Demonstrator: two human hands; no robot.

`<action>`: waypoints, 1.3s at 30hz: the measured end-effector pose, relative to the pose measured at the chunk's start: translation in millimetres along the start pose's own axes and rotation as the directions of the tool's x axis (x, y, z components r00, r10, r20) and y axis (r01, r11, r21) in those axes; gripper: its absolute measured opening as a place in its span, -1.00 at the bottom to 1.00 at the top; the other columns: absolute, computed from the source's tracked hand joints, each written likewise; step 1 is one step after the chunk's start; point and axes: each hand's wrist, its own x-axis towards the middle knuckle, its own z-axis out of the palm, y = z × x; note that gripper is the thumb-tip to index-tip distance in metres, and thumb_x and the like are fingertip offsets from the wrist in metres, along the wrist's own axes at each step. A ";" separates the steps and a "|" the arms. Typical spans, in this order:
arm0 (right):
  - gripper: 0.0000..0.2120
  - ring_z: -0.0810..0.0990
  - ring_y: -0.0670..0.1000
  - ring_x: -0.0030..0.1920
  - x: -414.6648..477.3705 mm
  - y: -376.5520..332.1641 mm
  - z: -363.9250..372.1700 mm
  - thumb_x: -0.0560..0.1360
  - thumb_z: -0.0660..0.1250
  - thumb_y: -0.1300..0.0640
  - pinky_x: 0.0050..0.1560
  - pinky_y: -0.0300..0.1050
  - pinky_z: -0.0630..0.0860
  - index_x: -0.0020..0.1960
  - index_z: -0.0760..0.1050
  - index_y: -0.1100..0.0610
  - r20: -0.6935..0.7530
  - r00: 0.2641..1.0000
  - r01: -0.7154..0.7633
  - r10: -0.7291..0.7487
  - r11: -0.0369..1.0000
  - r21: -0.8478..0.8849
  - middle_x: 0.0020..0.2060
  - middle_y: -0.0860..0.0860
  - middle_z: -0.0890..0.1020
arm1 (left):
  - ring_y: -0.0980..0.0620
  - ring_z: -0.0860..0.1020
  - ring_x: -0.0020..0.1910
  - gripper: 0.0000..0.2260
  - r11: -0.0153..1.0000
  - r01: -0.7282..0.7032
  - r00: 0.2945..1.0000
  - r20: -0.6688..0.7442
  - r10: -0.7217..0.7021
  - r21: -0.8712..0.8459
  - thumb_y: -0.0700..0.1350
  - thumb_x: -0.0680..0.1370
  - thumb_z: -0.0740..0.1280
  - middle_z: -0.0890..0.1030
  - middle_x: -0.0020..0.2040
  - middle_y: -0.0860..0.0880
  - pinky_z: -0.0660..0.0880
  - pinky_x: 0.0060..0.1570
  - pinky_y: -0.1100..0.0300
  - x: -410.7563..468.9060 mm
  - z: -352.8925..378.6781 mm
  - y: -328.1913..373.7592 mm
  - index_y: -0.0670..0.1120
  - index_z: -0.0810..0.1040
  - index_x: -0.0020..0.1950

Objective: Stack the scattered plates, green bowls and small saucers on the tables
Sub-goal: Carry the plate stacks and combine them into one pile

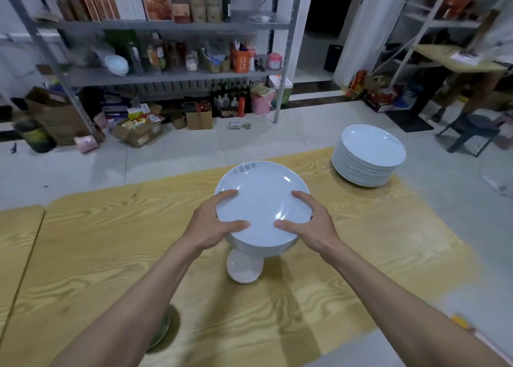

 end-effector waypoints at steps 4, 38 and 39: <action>-0.23 0.52 -0.05 0.21 49.9 17.1 -47.3 0.17 0.69 -0.02 0.17 -0.11 0.53 0.32 0.48 -0.15 0.045 0.999 0.003 -0.002 0.999 -0.035 0.23 -0.14 0.52 | 0.08 0.56 0.18 -0.24 0.999 0.036 0.999 -0.035 -0.037 -0.032 0.17 0.09 0.61 0.54 0.27 0.14 0.55 0.17 0.02 35.7 50.8 9.2 0.20 0.53 0.29; -0.39 0.51 -0.08 0.19 278.0 150.7 -130.4 0.21 0.68 0.14 0.14 -0.24 0.46 0.19 0.53 -0.04 0.080 0.994 -0.080 0.076 0.995 0.054 0.18 -0.16 0.54 | 0.07 0.54 0.21 -0.26 0.984 0.176 0.982 -0.072 -0.177 -0.028 0.04 0.16 0.64 0.51 0.30 0.11 0.55 0.18 0.01 254.8 207.6 -40.6 0.17 0.50 0.32; -0.41 0.51 -0.09 0.19 278.8 151.3 -130.5 0.21 0.68 0.14 0.14 -0.24 0.45 0.17 0.53 -0.04 0.082 0.994 -0.081 0.076 0.995 0.055 0.17 -0.17 0.54 | 0.06 0.55 0.20 -0.28 0.983 0.180 0.980 -0.076 -0.181 -0.026 0.02 0.18 0.64 0.52 0.29 0.10 0.56 0.17 0.01 255.3 208.2 -40.7 0.17 0.50 0.31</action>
